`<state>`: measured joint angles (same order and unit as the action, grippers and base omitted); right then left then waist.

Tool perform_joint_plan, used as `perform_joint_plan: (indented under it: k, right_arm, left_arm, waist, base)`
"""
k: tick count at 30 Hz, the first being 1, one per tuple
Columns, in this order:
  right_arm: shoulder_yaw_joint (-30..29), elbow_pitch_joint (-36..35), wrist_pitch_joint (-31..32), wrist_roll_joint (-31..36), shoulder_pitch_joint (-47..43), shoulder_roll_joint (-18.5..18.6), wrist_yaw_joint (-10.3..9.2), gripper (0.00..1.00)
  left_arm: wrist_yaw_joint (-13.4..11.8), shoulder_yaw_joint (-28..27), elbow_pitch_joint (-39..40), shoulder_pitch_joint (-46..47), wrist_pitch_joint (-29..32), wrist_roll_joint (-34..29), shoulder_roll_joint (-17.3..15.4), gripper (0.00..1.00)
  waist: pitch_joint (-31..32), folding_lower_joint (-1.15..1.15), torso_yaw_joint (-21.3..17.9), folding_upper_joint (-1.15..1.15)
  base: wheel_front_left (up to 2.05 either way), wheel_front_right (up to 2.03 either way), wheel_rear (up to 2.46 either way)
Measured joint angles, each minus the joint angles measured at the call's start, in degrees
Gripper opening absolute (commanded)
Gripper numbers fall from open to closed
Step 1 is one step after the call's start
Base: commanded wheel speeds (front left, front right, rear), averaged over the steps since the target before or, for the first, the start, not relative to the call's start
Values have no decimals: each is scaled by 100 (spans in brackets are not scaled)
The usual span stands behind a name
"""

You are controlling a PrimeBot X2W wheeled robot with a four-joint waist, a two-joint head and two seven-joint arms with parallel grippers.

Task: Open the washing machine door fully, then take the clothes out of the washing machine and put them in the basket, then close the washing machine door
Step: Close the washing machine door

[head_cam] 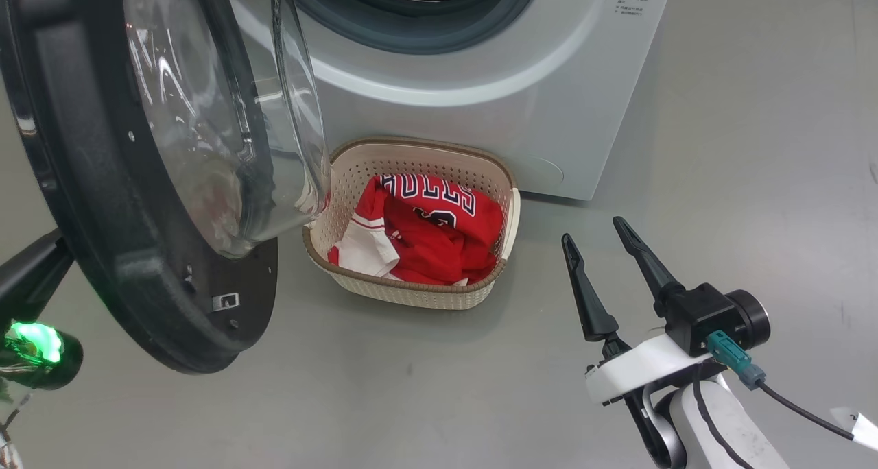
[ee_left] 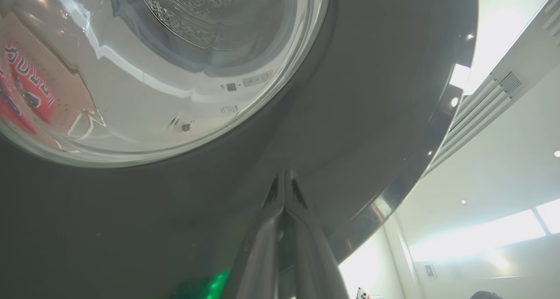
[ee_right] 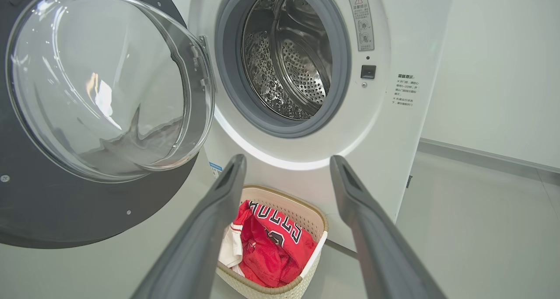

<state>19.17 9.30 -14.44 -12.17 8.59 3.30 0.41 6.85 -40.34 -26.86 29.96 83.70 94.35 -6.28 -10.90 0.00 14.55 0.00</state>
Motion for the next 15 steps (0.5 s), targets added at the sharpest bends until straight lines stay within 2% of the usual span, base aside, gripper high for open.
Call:
perform_joint_plan:
  k: [6,15]
  right_arm:
    - [42,-3,0,-68,-58,0,-1,100]
    - [119,-54,0,-160,-59,-2,-15,100]
  left_arm:
    - [-65,54,248,-58,1,55,343,0]
    - [-231,216,633,-183,18,89,458,0]
  waist:
    - [56,0,-137,0]
    - [73,0,-384,0]
  base:
    - [0,0,0]
    - [0,0,0]
